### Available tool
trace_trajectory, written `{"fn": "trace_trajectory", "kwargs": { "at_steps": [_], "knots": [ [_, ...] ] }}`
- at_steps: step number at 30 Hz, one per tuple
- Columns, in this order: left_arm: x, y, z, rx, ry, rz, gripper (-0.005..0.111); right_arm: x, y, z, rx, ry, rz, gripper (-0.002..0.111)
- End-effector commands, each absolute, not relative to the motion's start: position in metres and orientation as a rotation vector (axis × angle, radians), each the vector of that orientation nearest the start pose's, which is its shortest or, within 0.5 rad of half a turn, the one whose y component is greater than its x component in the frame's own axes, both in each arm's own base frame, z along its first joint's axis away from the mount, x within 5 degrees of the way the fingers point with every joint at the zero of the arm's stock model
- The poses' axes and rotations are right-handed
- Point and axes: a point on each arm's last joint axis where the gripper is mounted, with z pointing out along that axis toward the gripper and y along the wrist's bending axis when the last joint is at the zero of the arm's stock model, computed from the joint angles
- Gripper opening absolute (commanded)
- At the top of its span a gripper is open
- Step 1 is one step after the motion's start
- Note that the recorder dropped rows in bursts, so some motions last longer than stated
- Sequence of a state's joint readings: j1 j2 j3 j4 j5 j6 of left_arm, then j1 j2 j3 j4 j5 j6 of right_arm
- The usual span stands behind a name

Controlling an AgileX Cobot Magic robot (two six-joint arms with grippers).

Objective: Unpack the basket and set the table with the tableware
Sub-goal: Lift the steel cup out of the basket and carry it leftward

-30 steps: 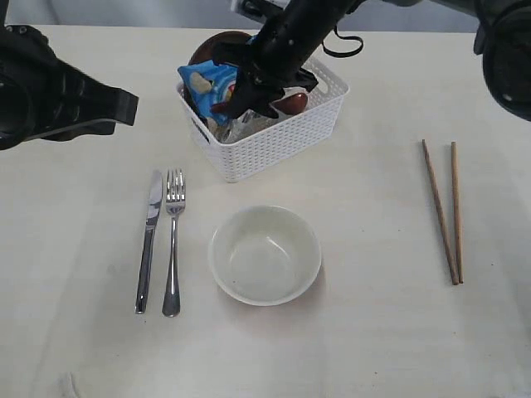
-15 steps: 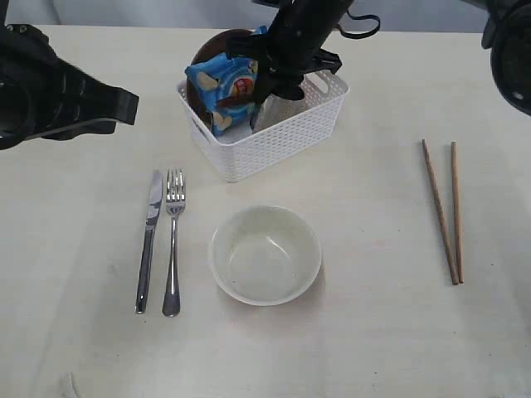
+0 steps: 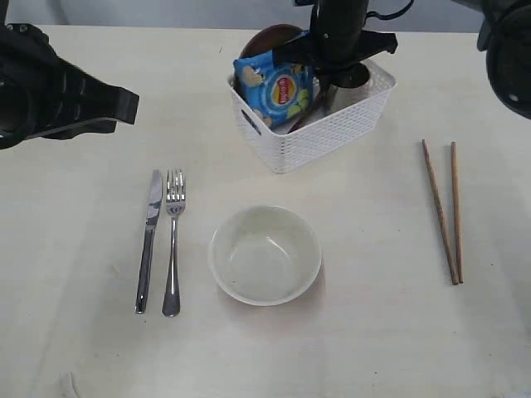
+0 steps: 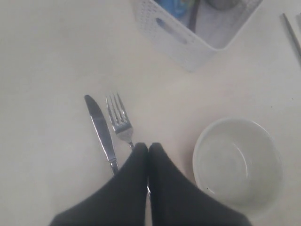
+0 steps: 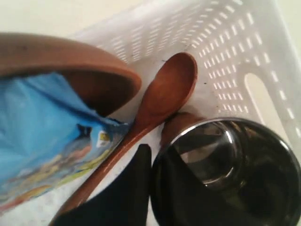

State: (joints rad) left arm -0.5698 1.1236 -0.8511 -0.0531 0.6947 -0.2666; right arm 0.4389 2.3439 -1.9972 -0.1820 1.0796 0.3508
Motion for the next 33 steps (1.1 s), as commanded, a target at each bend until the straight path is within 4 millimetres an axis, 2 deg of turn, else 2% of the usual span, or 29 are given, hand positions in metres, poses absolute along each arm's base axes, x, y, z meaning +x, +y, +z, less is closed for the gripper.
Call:
{"fn": "trace_trajectory", "kwargs": {
  "at_steps": [1, 5, 9, 15, 21, 23, 26, 28, 32, 33],
  "knots": [
    [0.183, -0.121, 0.300, 0.344, 2.464, -0.426, 0.000, 0.452, 0.174, 0.148, -0.115, 2.926, -0.361, -0.001],
    [0.183, -0.121, 0.300, 0.343, 2.465, -0.428, 0.000, 0.451, 0.172, 0.149, -0.128, 2.932, -0.396, -0.001],
    [0.183, -0.121, 0.300, 0.341, 2.466, -0.430, 0.000, 0.448, 0.186, 0.160, -0.212, 2.901, -0.287, -0.001],
    [0.183, -0.121, 0.300, 0.341, 2.466, -0.430, 0.000, 0.439, 0.198, 0.197, -0.267, 2.825, -0.221, -0.001],
    [0.183, -0.121, 0.300, 0.341, 2.466, -0.430, 0.000, 0.428, 0.192, 0.236, -0.300, 2.788, -0.208, -0.001],
    [0.183, -0.121, 0.300, 0.344, 2.465, -0.429, 0.000, 0.419, 0.197, 0.256, -0.360, 2.762, -0.163, -0.001],
    [0.183, -0.121, 0.300, 0.344, 2.465, -0.429, 0.000, 0.400, 0.224, 0.284, -0.545, 2.657, -0.023, -0.001],
    [0.183, -0.121, 0.300, 0.344, 2.465, -0.429, 0.000, 0.384, 0.257, 0.294, -0.703, 2.547, 0.103, -0.001],
    [0.183, -0.121, 0.300, 0.347, 2.464, -0.428, 0.000, 0.356, 0.317, 0.290, -0.912, 2.384, 0.208, -0.001],
    [0.183, -0.121, 0.300, 0.347, 2.464, -0.428, 0.000, 0.353, 0.323, 0.286, -0.934, 2.374, 0.214, -0.001]
  ]
}}
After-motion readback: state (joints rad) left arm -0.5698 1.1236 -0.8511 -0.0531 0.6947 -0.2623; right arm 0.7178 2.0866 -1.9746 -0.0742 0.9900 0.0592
